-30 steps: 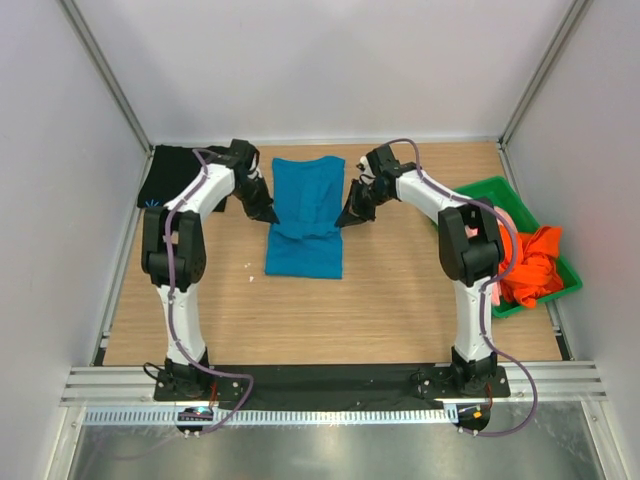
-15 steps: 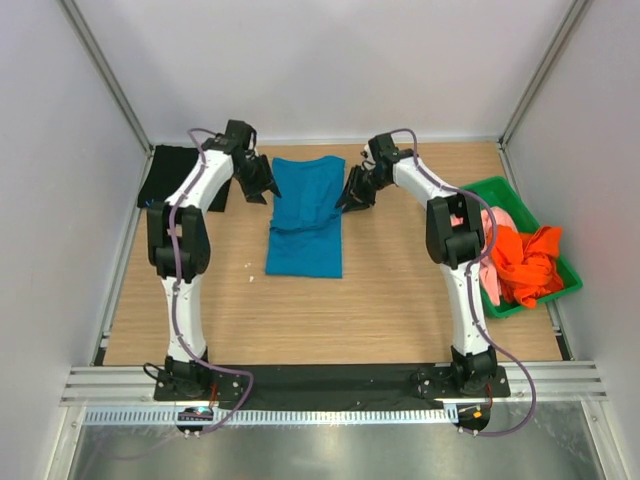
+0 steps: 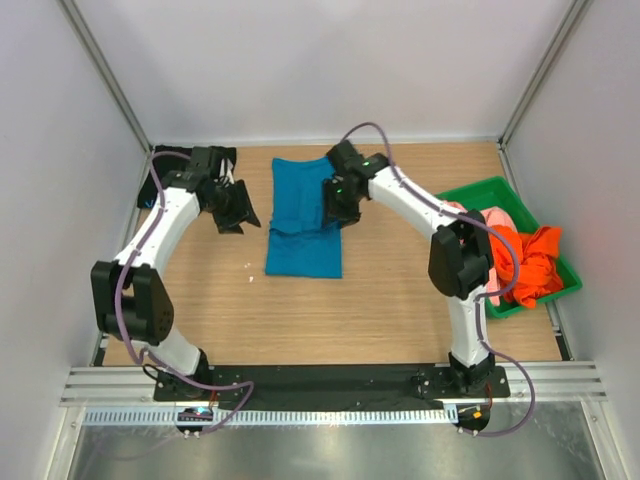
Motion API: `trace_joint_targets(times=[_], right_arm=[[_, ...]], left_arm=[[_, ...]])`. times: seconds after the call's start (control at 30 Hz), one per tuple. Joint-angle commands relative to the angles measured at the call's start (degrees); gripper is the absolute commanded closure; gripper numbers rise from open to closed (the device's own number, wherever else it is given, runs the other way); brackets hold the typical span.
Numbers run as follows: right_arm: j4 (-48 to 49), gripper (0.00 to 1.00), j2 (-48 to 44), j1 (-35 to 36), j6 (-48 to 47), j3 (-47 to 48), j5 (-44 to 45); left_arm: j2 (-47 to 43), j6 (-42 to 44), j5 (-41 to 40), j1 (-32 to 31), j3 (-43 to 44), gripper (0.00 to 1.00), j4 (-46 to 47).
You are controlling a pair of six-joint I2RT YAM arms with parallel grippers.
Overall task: Fold and stack the t-shirts
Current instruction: Fold the tshirt
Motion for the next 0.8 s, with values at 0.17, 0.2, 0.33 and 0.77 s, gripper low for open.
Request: trace_joint_targets(times=[0.17,0.2,0.33,0.77], right_arm=[[5.22,0.47,1.22,13.52,8.09,-2.30,18.39],[5.49,0.48,2.11,13.70,8.53,-1.86,18.92],[8.04,0.47,5.27,14.23,9.33,-1.16,19.10],[7.78,0.46,14.50,13.00,5.72,11.39,23.23]], left_arm=[[-18.56,0.53,6.06,-0.15,-17.33,0.48,1.11],[-19.89,0.62,6.23,-0.06,-18.56,0.48,0.58],[-25.69,1.67,6.06,-0.15,-21.65,0.48,-2.93],[-26.58,3.96,4.83,-0.15,-22.09,0.49,-5.66]])
